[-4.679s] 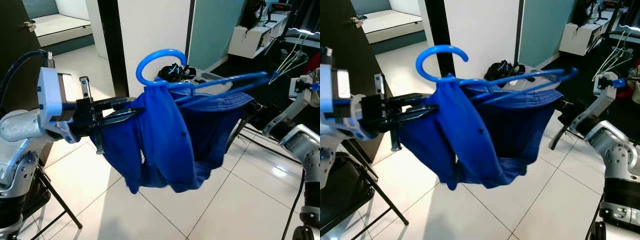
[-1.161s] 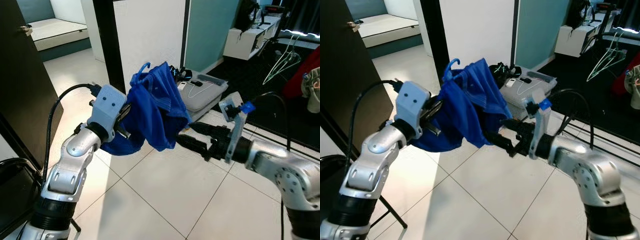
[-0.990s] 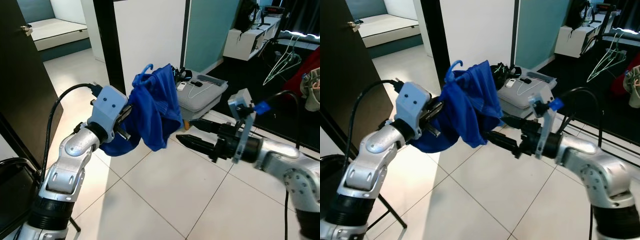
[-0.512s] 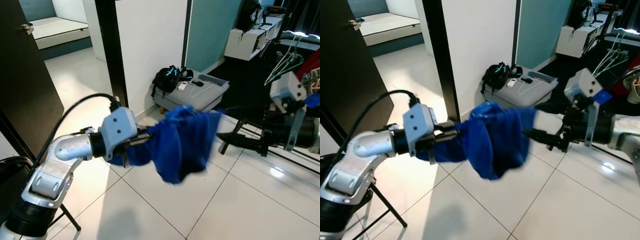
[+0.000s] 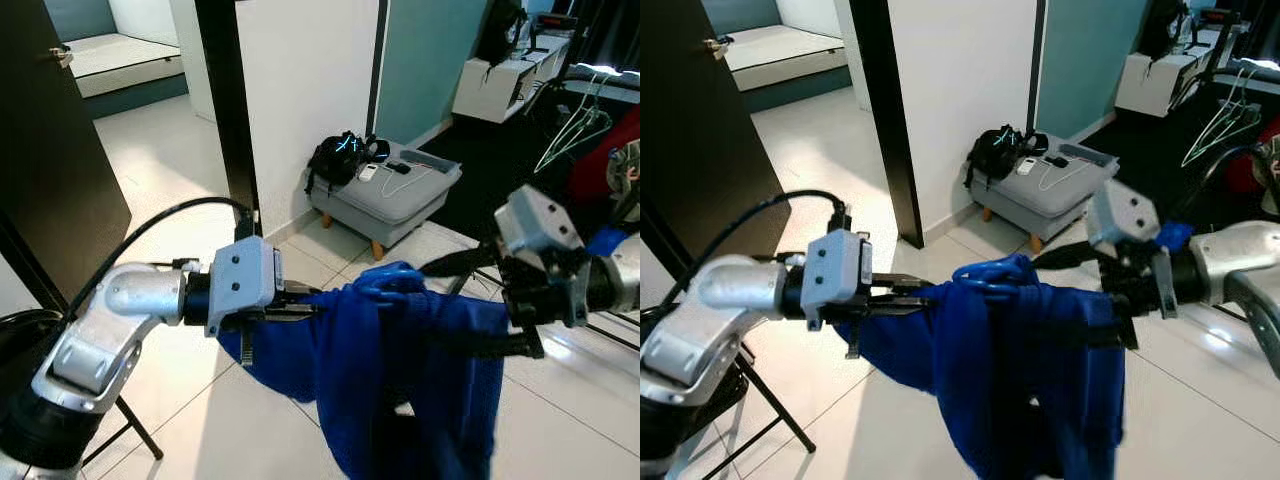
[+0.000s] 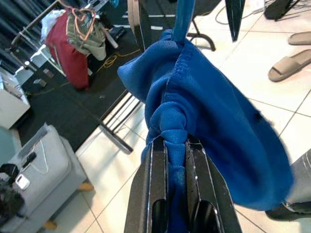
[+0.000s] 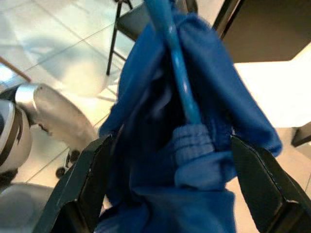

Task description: Hang hanger

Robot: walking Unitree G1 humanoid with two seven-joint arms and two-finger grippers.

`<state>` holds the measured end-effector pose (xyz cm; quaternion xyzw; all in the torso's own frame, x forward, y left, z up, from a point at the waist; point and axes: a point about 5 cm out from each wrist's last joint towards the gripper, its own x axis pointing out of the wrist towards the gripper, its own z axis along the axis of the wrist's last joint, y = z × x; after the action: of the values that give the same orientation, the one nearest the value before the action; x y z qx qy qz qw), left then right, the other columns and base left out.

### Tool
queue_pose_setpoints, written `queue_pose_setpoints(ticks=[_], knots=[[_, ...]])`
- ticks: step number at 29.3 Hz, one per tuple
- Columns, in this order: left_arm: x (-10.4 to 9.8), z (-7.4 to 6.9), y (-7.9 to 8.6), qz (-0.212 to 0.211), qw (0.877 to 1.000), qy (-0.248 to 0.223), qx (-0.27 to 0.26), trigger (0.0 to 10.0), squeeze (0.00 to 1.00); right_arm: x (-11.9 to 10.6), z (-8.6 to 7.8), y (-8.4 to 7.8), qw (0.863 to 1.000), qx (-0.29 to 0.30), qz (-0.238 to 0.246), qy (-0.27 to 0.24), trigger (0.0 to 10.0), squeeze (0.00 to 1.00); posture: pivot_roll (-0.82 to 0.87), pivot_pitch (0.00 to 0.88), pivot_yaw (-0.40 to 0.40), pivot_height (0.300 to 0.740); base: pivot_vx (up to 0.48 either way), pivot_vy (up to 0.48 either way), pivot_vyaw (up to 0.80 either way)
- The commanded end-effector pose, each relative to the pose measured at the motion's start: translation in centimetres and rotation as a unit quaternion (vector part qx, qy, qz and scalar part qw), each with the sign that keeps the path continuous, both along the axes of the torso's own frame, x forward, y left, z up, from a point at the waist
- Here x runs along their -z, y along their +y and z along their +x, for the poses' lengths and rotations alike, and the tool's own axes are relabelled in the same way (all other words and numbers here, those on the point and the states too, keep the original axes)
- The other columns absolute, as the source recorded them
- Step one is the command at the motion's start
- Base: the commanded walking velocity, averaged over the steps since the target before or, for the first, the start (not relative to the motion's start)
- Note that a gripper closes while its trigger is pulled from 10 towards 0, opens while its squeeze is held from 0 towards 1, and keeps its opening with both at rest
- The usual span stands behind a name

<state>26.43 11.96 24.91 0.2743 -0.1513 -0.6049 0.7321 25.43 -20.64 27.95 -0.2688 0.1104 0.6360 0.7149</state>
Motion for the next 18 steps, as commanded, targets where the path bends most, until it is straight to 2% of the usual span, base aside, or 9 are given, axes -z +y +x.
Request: queue_pose_setpoints(ticks=[1,8,9,10,11,12,13,18], knots=[[-0.65,-0.32,0.05,0.002,1.000,-0.007,0.013,10.0,0.00,0.04,-0.03,0.03,1.000,-0.010,-0.024,-0.003,10.0,0.00,-0.01,0.000,0.004,0.740,0.000,0.000,0.00],[-0.81,-0.39,0.10,0.002,1.000,-0.008,0.016,10.0,0.00,0.41,-0.31,-0.37,0.998,-0.018,-0.057,0.010,10.0,0.00,-0.01,0.000,0.004,0.740,0.000,0.000,0.00],[-0.88,-0.41,0.07,0.001,1.000,-0.008,0.018,10.0,0.00,0.49,-0.29,-0.45,0.998,-0.017,-0.063,0.009,3.5,0.00,-0.01,0.000,0.004,0.740,0.000,0.000,0.00],[-0.88,-0.41,0.07,0.001,1.000,-0.008,0.018,10.0,0.00,0.49,-0.29,-0.45,0.998,-0.017,-0.063,0.009,3.5,0.00,-0.01,0.000,0.004,0.740,0.000,0.000,0.00],[-0.98,-0.43,0.04,0.000,1.000,-0.008,0.021,10.0,0.00,0.55,-0.22,-0.52,0.997,-0.018,-0.069,0.008,0.7,0.00,-0.01,0.000,0.006,0.740,0.000,0.000,0.00],[-0.98,-0.43,0.04,0.000,1.000,-0.008,0.021,10.0,0.00,0.55,-0.22,-0.52,0.997,-0.018,-0.069,0.008,0.7,0.00,-0.01,0.000,0.006,0.740,0.000,0.000,0.00],[-1.08,-0.45,0.02,-0.001,1.000,-0.009,0.023,10.0,0.00,0.57,-0.13,-0.55,0.997,-0.017,-0.072,0.006,0.0,0.00,-0.01,0.000,0.007,0.740,0.000,0.000,0.00],[-1.40,-0.52,-0.06,-0.008,1.000,-0.010,0.028,10.0,0.00,0.69,0.00,-0.61,0.997,-0.016,-0.079,0.003,0.0,0.00,-0.01,0.000,0.008,0.740,0.000,0.000,0.00]])
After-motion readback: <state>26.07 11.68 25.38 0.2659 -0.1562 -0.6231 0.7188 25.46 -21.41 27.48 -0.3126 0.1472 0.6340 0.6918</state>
